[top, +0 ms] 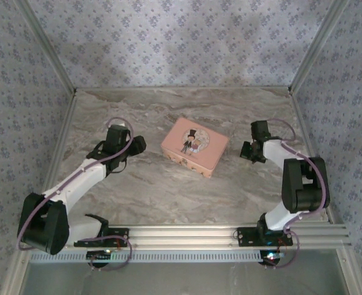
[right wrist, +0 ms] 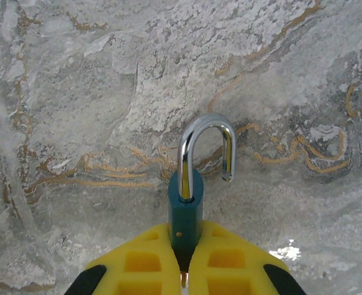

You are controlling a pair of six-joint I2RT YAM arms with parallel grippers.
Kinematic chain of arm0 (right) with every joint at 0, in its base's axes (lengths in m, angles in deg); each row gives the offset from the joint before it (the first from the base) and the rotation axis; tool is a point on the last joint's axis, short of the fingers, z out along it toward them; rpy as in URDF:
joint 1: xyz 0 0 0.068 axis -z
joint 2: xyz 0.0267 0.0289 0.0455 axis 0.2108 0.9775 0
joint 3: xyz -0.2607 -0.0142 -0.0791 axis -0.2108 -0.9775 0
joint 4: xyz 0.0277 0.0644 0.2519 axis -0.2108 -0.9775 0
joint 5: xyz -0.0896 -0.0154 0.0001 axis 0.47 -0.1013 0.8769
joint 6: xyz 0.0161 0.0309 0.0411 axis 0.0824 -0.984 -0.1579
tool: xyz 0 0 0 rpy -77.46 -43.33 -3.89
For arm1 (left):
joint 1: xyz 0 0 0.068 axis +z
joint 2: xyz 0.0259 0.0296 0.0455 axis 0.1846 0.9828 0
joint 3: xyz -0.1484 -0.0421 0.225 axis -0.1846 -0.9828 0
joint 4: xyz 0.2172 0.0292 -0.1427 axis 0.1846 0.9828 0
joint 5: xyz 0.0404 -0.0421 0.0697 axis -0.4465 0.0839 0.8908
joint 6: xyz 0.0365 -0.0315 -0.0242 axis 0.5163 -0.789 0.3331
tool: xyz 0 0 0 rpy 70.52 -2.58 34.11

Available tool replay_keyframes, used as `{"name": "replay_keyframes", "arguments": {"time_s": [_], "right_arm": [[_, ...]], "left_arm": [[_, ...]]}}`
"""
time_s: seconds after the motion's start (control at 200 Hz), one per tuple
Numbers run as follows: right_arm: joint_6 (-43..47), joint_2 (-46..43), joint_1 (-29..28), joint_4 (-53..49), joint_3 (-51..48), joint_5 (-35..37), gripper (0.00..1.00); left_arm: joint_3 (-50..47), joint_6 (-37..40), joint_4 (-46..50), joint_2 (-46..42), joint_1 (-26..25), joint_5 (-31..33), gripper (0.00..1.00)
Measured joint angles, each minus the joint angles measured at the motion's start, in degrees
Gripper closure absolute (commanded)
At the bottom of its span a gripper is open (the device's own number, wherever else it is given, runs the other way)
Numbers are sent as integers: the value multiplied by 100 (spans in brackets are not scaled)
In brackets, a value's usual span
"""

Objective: Unlock a padlock with a key

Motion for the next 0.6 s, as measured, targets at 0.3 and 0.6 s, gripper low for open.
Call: {"name": "replay_keyframes", "arguments": {"time_s": [0.3,0.6], "right_arm": [[-103,33,0,-90,284,85,58],[-94,-675,-2,-402,704,365,0]], "left_arm": [[-13,-7,-11,7,35,44,23],[122,-55,146,92,254,299,2]]}}
